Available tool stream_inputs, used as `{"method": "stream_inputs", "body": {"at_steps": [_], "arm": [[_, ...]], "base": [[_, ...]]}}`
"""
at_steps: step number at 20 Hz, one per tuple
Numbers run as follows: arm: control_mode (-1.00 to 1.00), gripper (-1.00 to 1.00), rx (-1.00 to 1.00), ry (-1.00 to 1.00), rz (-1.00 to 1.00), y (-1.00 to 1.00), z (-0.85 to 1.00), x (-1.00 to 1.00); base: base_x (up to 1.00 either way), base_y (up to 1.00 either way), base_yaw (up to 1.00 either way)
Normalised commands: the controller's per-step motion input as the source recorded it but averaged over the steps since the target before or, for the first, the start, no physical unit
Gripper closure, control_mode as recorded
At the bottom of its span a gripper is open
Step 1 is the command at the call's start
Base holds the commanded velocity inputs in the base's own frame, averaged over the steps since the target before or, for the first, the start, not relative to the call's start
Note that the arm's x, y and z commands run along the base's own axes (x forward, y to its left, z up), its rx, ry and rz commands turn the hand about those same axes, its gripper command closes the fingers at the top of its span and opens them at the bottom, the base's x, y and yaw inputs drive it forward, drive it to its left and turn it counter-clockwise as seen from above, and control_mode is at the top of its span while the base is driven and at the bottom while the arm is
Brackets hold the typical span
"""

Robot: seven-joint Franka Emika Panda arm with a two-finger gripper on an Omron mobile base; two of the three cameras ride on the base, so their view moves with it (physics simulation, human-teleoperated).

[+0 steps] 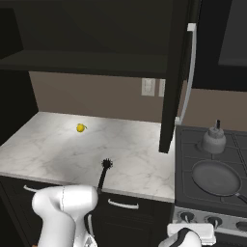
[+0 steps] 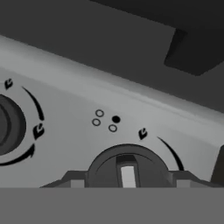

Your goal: Pick the pan from the cabinet and place it on the stove. Then turn on the stove burner for the pan.

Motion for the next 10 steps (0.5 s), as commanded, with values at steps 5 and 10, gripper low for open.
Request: {"method": "stream_inputs", "body": {"at_steps": [5, 10], "arm": [[-1.00, 1.00, -0.35, 0.00, 0.00, -0.15, 0.06, -0.22], [-1.00, 1.00, -0.36, -0.01, 0.00, -0.16, 0.04, -0.22]], "base": [[0.00, 0.00, 0.00], [0.00, 0.00, 0.00]]}}
